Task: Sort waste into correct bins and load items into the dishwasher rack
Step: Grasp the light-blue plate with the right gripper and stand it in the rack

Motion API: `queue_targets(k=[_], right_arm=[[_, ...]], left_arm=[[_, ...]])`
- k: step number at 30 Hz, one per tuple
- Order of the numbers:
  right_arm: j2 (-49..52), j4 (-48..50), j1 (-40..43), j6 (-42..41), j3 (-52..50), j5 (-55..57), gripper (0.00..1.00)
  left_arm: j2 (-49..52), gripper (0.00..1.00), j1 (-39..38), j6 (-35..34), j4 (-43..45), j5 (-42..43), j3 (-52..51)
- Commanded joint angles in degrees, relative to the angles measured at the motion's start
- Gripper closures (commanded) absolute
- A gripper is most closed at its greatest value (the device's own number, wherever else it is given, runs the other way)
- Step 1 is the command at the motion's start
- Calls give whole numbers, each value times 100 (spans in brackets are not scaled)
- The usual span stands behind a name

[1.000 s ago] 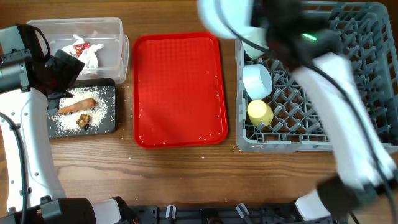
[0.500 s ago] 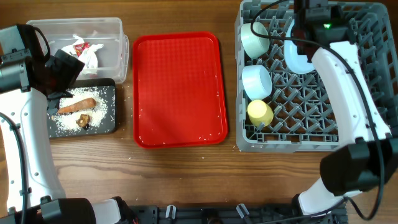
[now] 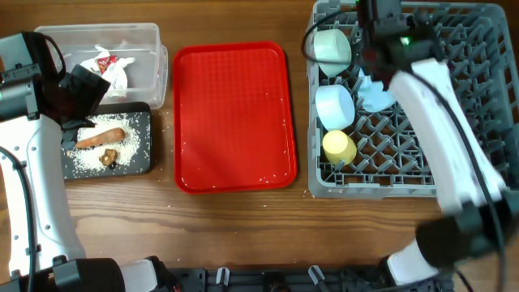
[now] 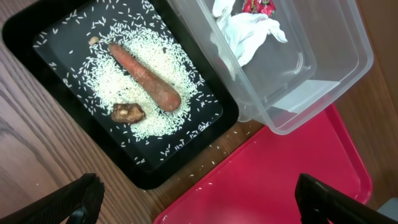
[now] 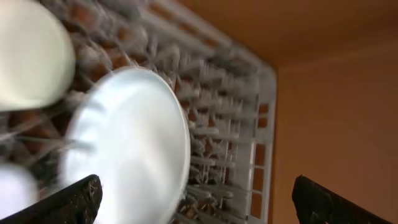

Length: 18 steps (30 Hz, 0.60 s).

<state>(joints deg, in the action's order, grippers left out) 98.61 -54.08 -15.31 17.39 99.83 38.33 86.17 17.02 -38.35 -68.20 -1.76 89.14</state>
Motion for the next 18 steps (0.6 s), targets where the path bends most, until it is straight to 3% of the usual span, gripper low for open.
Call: queue_targets(k=[1,4,7,10,13,15,18], right_arm=[[-1556,-136,-723,-236,164,-992,0],[-2291,-127,-990,-236,164,-2203,0],[-2535,-586,-990,-435,164,-2428,0],[-2658,-973,-881,-1961,79,-2404,0],[-3121,1604,-120,-1821,-1519,-3582,1],[-4052,3554,684,-1718,-3552,-4795,0],[-5661,4935,1200,-1738,-6022,-4874,0]], left_arm=[[11,0,37,83,-2,0,11],[11,0,37,83,-2,0,11],[11,0,37,83,-2,0,11],[11,0,37,83,-2,0,11],[11,0,37,83,-2,0,11],[11,0,37,83,-2,0,11],[11,0,37,83,-2,0,11]])
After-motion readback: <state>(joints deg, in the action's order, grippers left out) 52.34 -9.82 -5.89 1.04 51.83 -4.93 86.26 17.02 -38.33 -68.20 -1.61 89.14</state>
